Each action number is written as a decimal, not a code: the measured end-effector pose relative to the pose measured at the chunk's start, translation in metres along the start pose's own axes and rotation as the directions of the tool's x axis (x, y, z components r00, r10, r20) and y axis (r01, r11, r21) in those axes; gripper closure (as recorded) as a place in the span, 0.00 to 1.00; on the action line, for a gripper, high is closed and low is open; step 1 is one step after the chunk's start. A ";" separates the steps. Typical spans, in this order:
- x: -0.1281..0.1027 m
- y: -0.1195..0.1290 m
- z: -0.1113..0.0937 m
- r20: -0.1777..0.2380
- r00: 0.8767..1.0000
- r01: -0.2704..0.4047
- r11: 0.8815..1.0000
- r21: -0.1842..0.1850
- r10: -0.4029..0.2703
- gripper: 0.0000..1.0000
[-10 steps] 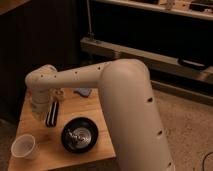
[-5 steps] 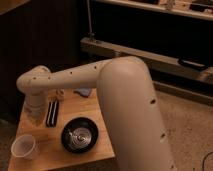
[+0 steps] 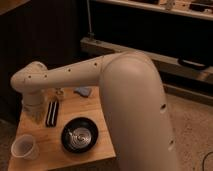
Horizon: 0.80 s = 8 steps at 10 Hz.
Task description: Place the ceramic cup in the ceramic bowl
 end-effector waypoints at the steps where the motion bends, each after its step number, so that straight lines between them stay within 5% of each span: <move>1: 0.001 0.002 0.008 0.001 1.000 0.003 1.000 -0.020 -0.003 0.20; 8: 0.002 0.006 0.011 0.006 1.000 0.007 0.999 -0.044 -0.006 0.20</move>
